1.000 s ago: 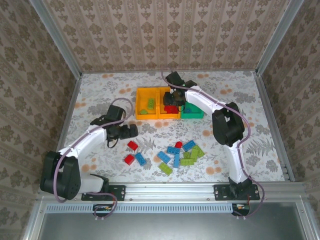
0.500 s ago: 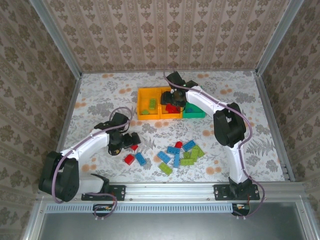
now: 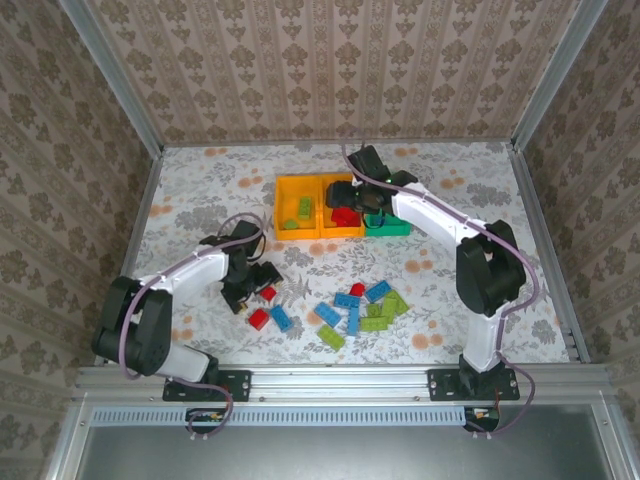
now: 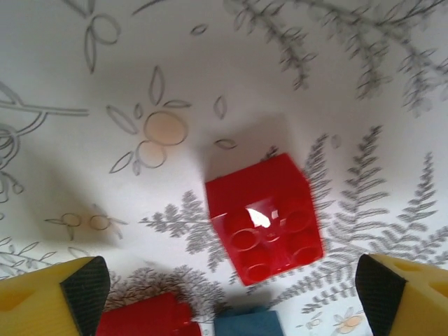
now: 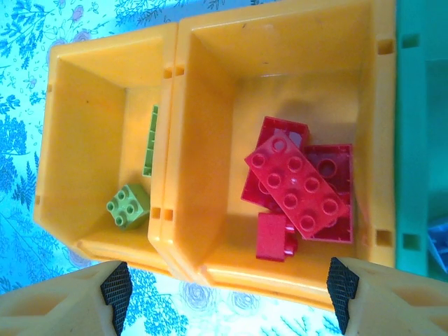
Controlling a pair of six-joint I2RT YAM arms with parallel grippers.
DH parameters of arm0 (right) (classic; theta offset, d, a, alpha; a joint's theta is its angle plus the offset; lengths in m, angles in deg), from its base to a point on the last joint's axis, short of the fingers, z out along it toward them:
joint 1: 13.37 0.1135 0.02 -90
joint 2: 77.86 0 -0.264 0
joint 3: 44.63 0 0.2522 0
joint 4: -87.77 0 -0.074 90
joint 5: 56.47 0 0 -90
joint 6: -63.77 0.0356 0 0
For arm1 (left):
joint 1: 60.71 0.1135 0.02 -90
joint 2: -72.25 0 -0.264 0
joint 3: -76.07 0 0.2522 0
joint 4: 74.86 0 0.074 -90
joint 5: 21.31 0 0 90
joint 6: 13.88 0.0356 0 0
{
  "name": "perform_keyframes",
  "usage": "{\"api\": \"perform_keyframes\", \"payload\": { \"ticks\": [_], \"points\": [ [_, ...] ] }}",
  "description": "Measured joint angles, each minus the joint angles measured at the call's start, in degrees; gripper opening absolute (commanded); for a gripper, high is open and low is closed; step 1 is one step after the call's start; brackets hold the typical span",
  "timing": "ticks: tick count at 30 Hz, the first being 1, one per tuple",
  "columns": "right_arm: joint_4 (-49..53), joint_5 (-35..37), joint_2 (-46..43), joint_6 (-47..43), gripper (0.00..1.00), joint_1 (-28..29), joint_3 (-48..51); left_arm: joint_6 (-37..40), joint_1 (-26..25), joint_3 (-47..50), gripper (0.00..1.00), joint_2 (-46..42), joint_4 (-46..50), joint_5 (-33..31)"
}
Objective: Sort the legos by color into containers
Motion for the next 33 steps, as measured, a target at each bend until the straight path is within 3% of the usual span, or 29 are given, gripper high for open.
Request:
{"api": "perform_keyframes", "payload": {
  "ticks": [4,15,23,33],
  "points": [
    [-0.7,1.7,-2.9,-1.4,0.8,0.0,3.8,-0.6,0.0,-2.9,0.9,2.9,0.1,0.0],
    [-0.5,5.4,-8.3,-2.9,0.82,-2.0,12.9,-0.9,0.0,-5.4,0.67,9.3,1.7,-0.1],
    [-0.7,7.1,-12.8,-2.5,0.83,-3.2,18.7,-1.0,0.3,-5.8,0.4,10.2,3.8,-2.1],
    [-0.5,8.3,-16.1,-2.2,0.83,-3.6,22.4,0.1,1.6,-8.3,0.35,10.7,1.6,-4.1]
  ]
}}
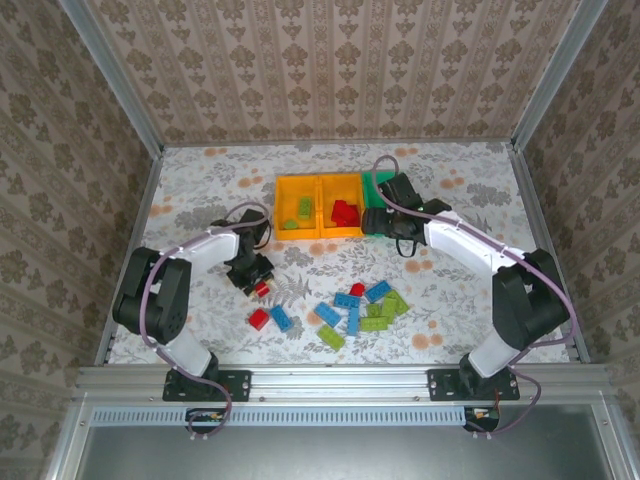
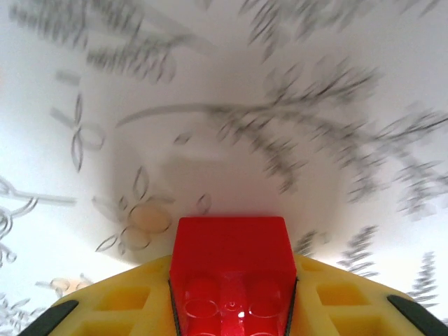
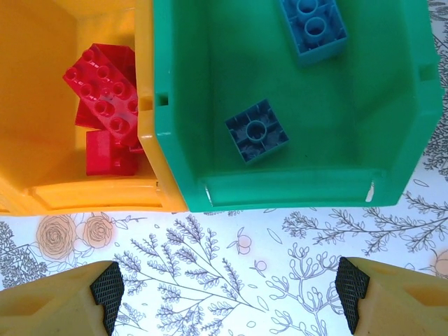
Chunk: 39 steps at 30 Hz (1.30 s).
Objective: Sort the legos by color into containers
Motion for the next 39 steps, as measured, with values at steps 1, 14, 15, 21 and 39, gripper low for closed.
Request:
{"api": "perform_keyframes", "payload": {
  "ticks": [1,14,15,21,39],
  "points": [
    [0.0,0.2,-0.4,0.0,0.83,0.0,0.5,0.4,0.0,-0.9,0.35,-0.1,-0.5,-0.5],
    [-6.2,-3.9,-6.3,-1.8,0.81,0.2,11.7,18.6,-8.5,-31.9,0.35,2.8,-4.8,-5.2],
    [-6.4,-4.1,-6.6,-1.8,0.81,0.3,12.1,20.5,-9.4,-34.6,0.35,4.8,-5.5,-4.9],
    [-6.8,-4.8,-10.1,-1.7,0.8,1.0,14.7,29.6,-12.8,-49.0,0.36,19.9,-6.7,-1.5],
    [7.0,-10.1,-3.3,16.3,0.73,16.0,10.0,36.3,-13.9,-60.1,0.69,33.2,-3.5,0.2]
  ]
}}
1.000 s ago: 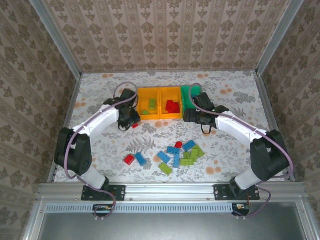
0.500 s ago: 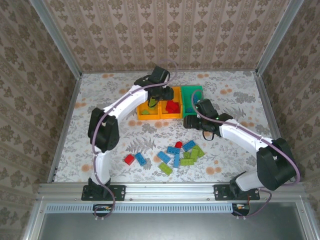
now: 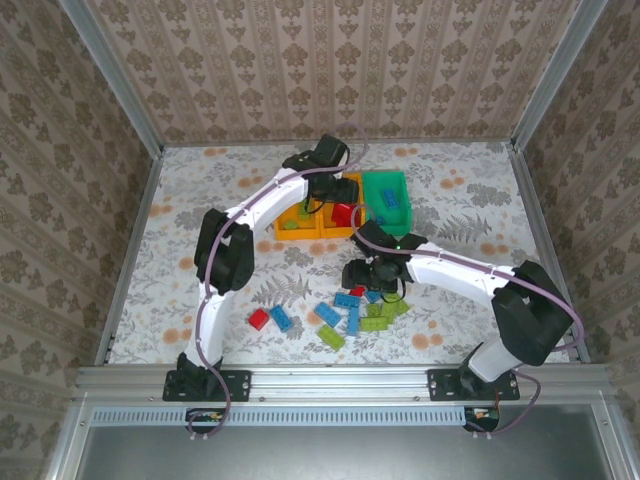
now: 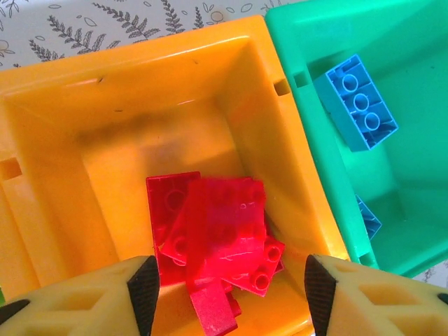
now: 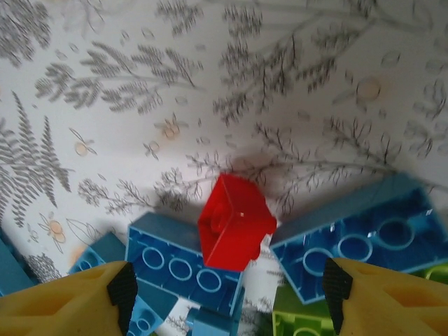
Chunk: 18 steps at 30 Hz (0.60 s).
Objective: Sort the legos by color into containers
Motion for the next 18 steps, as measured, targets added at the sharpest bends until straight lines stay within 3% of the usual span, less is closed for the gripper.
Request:
{"api": "perform_keyframes", "payload": {
  "ticks": [6,12,18],
  "points": [
    [1.1,0.0,1.6,3.2,0.71,0.8,-0.8,-0.1,0.0,3.5,0.85,-1.9,-0.5,-0.7],
    [1.2,-0.2,3.4,4.4,0.68,2.6,-3.6,-0.9,0.3,15.7,0.97,-12.3,-1.0,-2.4],
    [2.1,-1.0,5.0,5.7,0.68,4.0,-3.6,-1.4,2.6,26.6,1.0,-24.5,-2.5,-4.5]
  ]
}}
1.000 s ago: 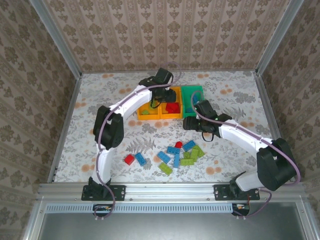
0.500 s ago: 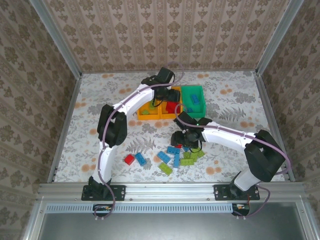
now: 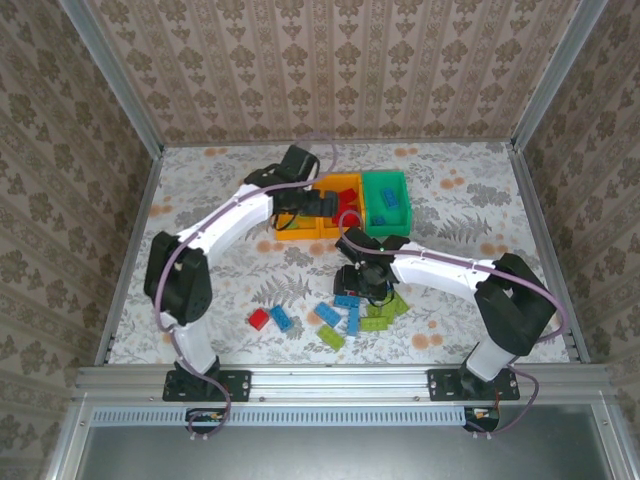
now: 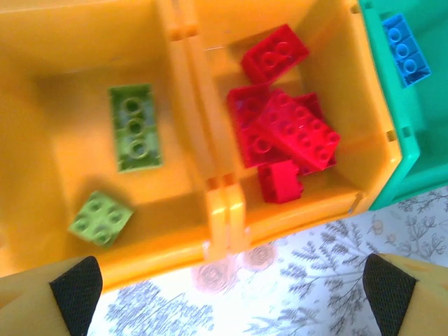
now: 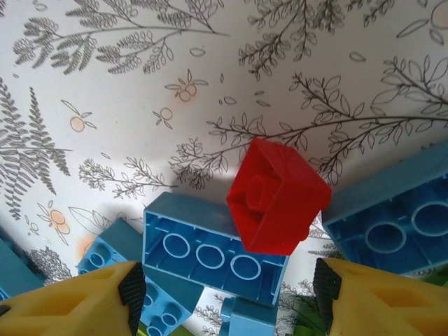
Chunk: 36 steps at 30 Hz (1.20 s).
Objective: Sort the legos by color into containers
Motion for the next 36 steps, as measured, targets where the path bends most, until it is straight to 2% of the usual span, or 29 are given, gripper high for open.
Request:
{"api": "perform_keyframes", "payload": {
  "ticks": [5,11,31,34,36],
  "points": [
    [0.0,-0.1,1.1,0.5,0.68,0.2,-0.2,-0.9,2.0,8.0,1.0,-6.3,-0.5,-1.3],
    [0.0,-0.1,5.8,0.3,0.67,0.2,-3.1,-2.2,3.4,15.4,1.0,-9.6,-0.6,-2.2],
    [0.7,3.1,15.2,-3.0,0.67,-2.4,-11.5,-7.1,4.2,29.7,1.0,-22.9,2.0,-3.5],
    [1.5,3.1,16.3,-3.7,0.62,-2.7,-12.6,-8.8,3.6,33.0,1.0,-26.2,4.4,-3.9],
    [1.8,3.1,16.8,-4.5,0.54,-2.7,-13.2,-10.1,3.0,35.4,1.0,-28.8,5.7,-4.2]
  ]
}}
